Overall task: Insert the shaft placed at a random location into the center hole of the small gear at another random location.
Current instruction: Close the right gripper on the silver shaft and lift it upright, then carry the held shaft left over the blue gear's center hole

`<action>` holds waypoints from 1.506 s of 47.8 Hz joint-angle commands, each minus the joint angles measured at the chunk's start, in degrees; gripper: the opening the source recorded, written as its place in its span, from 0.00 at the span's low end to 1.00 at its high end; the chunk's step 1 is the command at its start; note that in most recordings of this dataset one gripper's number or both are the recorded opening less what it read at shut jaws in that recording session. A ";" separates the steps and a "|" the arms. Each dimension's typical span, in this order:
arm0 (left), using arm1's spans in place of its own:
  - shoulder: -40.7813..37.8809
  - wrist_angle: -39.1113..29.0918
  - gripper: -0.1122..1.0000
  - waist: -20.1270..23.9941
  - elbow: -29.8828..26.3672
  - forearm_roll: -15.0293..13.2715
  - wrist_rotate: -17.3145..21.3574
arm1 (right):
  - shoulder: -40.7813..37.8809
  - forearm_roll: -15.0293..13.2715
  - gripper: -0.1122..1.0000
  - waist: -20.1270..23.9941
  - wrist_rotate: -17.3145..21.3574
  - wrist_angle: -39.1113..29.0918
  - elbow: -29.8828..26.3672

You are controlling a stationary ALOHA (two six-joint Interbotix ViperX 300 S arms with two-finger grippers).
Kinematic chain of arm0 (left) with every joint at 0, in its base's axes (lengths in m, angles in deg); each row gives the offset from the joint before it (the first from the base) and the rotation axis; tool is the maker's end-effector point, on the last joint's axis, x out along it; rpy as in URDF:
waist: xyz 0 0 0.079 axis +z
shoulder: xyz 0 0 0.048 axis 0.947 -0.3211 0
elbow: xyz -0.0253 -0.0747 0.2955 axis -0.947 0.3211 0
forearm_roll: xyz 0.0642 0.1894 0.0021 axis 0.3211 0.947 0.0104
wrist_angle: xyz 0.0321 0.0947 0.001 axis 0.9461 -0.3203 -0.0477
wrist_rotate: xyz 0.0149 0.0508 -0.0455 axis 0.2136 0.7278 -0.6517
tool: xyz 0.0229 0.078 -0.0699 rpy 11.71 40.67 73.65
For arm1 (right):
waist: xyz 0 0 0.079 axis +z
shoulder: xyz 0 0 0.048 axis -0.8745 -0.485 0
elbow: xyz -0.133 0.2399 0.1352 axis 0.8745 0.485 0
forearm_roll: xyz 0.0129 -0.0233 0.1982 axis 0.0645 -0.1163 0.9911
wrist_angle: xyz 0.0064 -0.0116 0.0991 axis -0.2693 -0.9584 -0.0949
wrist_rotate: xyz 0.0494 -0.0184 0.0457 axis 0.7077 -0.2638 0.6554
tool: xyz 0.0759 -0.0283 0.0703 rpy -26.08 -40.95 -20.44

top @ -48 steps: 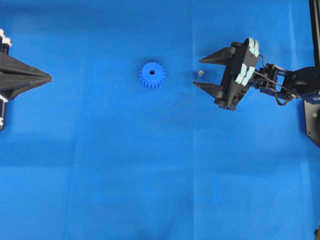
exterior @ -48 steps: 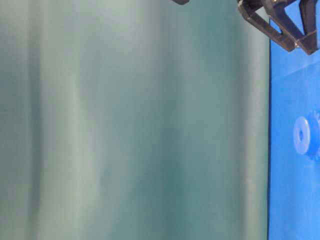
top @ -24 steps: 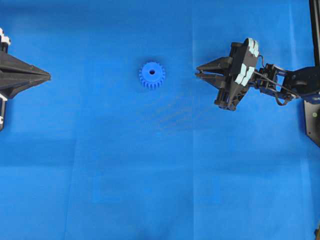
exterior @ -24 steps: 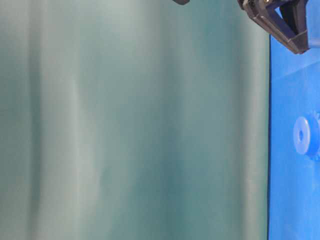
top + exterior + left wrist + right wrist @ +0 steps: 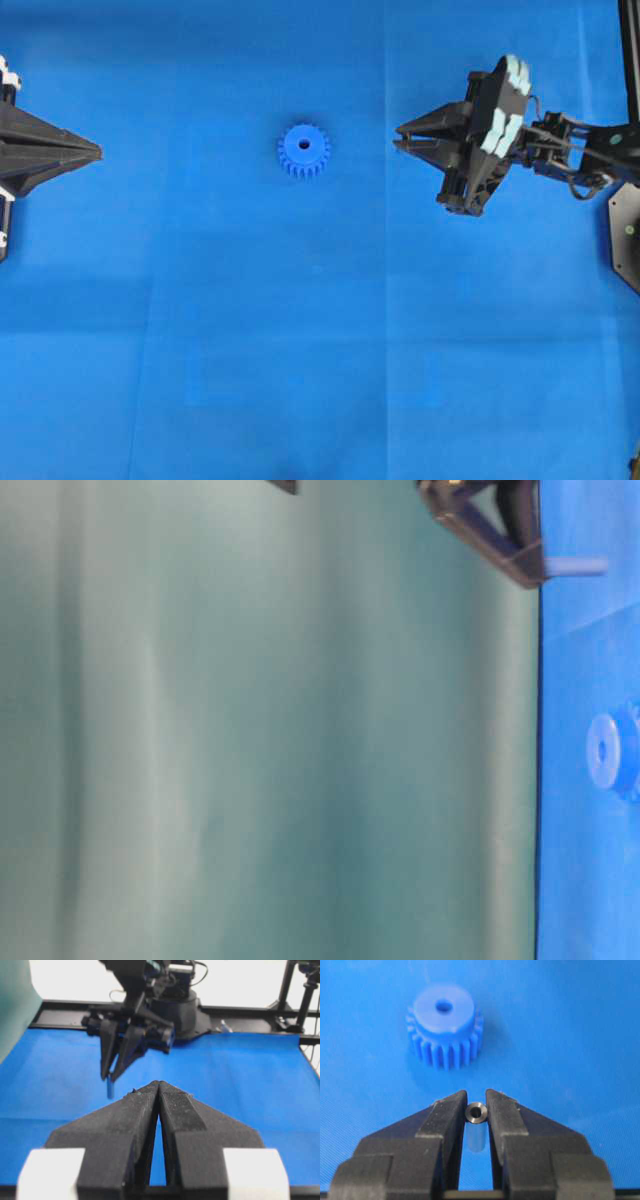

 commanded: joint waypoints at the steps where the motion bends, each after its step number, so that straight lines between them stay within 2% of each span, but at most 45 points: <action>1: -0.26 0.09 0.11 0.18 -0.70 0.00 -0.09 | 2.11 0.00 0.13 -0.18 -0.09 -1.23 -1.05; 16: -0.35 -0.44 0.11 0.18 -0.70 0.00 -0.09 | 0.26 0.35 0.13 -0.18 0.09 -1.58 -3.52; 33: -0.35 -0.44 0.11 0.18 -0.70 0.00 -0.09 | -8.88 0.35 0.13 0.18 0.09 -4.39 -16.17; 47: -0.35 -0.35 0.11 0.18 -0.79 0.00 -0.09 | -13.89 0.26 0.13 1.93 0.09 -7.73 -24.43; 72: -0.35 -0.44 0.11 0.18 -0.70 0.00 -0.09 | -15.21 0.00 0.13 2.02 -1.14 -7.56 -24.79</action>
